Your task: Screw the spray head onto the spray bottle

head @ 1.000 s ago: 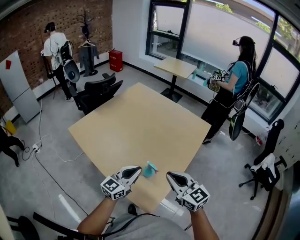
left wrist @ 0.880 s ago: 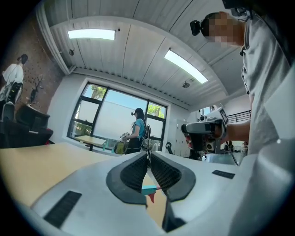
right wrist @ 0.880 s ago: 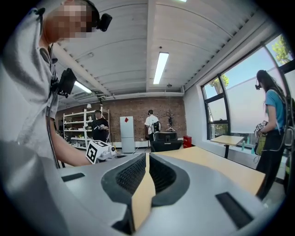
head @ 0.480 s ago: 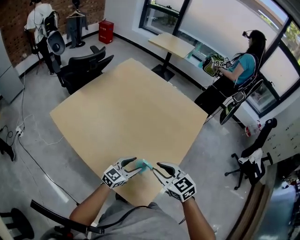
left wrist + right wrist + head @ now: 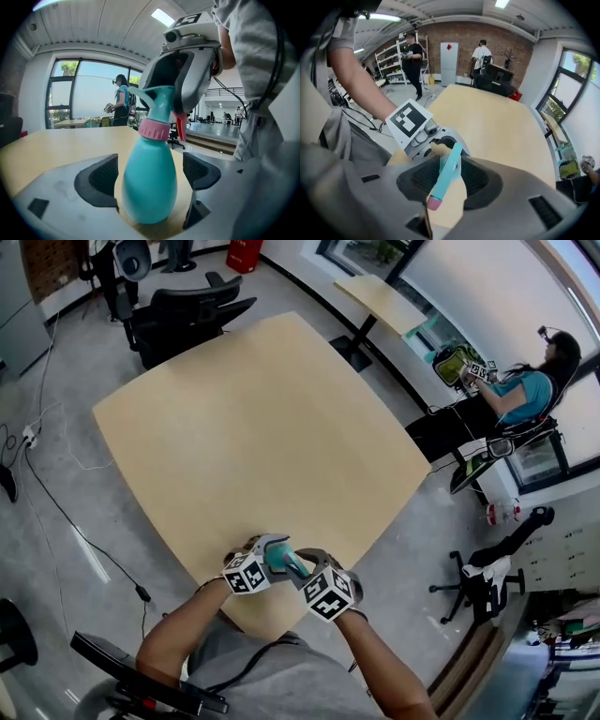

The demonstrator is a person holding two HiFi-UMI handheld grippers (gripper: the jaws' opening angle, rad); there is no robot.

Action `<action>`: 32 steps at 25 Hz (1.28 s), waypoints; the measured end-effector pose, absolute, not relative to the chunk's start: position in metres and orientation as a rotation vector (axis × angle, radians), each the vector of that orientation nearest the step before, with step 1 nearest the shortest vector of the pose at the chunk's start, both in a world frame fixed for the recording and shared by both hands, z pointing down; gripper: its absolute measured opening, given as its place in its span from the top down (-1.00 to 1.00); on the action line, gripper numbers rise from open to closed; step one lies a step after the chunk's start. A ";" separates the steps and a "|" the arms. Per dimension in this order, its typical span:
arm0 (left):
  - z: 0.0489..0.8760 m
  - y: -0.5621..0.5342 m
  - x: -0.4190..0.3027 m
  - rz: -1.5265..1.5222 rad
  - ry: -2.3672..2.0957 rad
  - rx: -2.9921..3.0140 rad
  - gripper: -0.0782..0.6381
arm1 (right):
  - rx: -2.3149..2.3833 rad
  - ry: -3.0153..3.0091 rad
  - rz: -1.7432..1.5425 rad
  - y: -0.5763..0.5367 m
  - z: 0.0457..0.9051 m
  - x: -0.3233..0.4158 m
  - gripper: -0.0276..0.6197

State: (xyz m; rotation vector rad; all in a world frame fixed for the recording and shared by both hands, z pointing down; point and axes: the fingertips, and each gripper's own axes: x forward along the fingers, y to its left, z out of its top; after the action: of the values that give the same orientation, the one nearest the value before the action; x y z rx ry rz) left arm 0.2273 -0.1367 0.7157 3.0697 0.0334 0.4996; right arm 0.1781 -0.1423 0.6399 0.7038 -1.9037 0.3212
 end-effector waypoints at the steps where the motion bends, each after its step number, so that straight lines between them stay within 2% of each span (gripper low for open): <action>1: 0.720 -0.134 0.230 0.516 0.065 3.081 -0.35 | 0.690 -1.873 0.321 -0.142 0.648 0.179 0.53; 8: 0.733 -0.143 0.237 0.475 0.041 3.089 -0.27 | 0.533 -1.824 0.099 -0.151 0.654 0.174 0.54; 15: 0.735 -0.136 0.240 0.446 0.126 3.082 -0.27 | -0.217 -1.721 -0.481 -0.131 0.654 0.174 0.55; 19: 0.736 -0.137 0.240 0.435 0.140 3.071 -0.27 | -0.486 -1.654 -0.609 -0.131 0.655 0.174 0.55; 21: 0.734 -0.139 0.239 0.426 0.125 3.073 -0.27 | -0.461 -1.697 -0.487 -0.134 0.656 0.172 0.55; 24: 0.733 -0.140 0.239 0.390 0.049 3.059 -0.27 | -0.187 -1.848 -0.106 -0.141 0.658 0.173 0.55; 29: 0.733 -0.144 0.243 0.335 -0.154 3.021 -0.27 | 0.651 -2.033 0.579 -0.151 0.654 0.186 0.55; 32: 0.736 -0.144 0.248 0.325 -0.344 2.994 -0.27 | 1.195 -1.953 0.733 -0.145 0.655 0.200 0.55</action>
State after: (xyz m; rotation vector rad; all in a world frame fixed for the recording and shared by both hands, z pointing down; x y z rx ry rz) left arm 0.2482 -0.1440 0.7359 2.9943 -0.3438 0.3247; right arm 0.2001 -0.1448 0.6550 1.1950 -1.9531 0.7327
